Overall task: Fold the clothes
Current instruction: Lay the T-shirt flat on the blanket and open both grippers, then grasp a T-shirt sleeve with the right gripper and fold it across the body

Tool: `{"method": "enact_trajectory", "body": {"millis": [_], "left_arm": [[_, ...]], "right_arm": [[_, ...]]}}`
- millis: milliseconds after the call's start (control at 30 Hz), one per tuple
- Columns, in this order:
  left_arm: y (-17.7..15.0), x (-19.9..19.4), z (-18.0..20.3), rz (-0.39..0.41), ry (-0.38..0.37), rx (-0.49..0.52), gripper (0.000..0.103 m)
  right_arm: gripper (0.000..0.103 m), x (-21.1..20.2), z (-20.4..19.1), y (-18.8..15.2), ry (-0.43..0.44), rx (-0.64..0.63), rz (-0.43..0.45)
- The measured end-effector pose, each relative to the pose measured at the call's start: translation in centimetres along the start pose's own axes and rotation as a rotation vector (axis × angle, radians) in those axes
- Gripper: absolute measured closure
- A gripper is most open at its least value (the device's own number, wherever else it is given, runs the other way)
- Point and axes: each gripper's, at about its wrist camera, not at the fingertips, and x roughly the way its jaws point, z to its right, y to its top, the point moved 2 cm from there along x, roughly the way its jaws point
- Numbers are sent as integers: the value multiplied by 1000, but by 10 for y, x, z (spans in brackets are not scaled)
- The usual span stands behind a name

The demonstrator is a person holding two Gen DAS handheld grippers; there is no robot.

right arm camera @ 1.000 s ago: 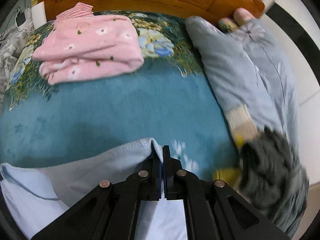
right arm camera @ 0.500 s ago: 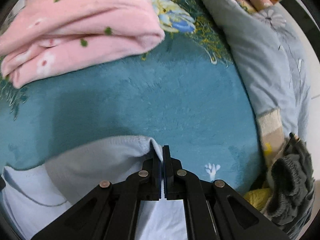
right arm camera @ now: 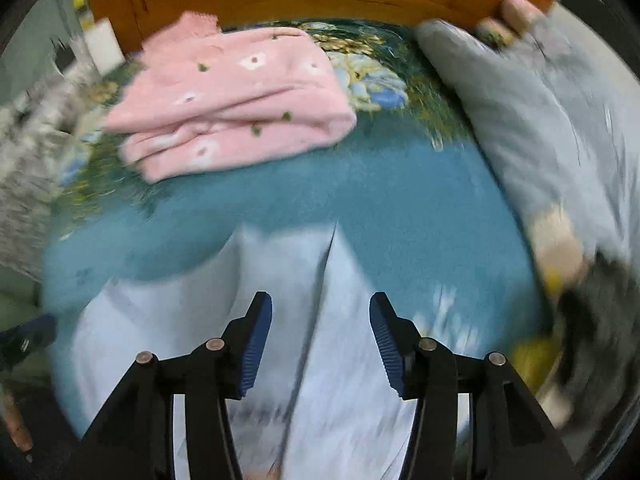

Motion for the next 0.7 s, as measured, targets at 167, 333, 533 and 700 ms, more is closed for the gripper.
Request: {"method": "enact_trajectory", "body": {"millis": [167,333,533,700], "left_arm": [[-33,-5,13,26,-48,22,47],[-33,-19,-1,66,-31,-33,45],[-38,-26,-6,90,-18,-67,45],[-43,-34,3,99,2,-28,45]], "right_arm": [[51,-14,-6,-135,65,3,-107],[51,-43,-3,-230,91,4,-139],[51,-40,-20,-271,147,-56,-179],[60,-35,-31,-273,86,-111,-169]]}}
